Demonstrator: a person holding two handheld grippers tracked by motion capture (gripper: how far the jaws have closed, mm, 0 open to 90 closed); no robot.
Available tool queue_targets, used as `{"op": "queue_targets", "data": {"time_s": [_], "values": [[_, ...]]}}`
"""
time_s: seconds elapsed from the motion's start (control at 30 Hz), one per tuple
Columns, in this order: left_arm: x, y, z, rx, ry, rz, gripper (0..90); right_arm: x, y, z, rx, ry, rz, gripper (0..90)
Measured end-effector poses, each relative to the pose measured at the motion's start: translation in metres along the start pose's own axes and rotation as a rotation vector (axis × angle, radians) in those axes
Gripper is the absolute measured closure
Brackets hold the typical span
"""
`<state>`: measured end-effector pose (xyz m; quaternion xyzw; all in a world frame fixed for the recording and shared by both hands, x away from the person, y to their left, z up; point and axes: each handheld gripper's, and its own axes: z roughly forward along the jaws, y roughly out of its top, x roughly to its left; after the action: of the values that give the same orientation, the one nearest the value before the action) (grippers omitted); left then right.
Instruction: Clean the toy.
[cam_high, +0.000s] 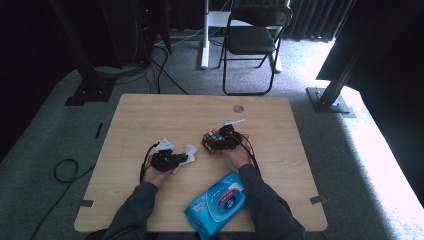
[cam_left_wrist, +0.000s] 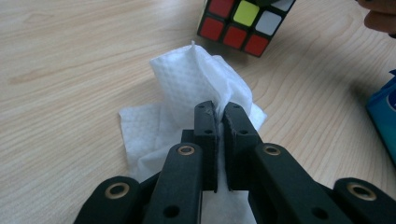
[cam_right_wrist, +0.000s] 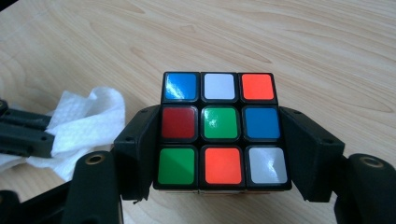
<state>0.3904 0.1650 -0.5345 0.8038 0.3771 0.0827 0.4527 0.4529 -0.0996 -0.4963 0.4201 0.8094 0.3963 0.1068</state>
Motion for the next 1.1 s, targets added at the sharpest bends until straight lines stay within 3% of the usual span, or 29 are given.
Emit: {"op": "queue_targets", "data": {"time_s": [1.1], "values": [[-0.003, 0.036, -0.006, -0.065, 0.011, 0.026, 86.6, 0.022, -0.003, -0.007, -0.036, 0.121, -0.137, 34.3]]}}
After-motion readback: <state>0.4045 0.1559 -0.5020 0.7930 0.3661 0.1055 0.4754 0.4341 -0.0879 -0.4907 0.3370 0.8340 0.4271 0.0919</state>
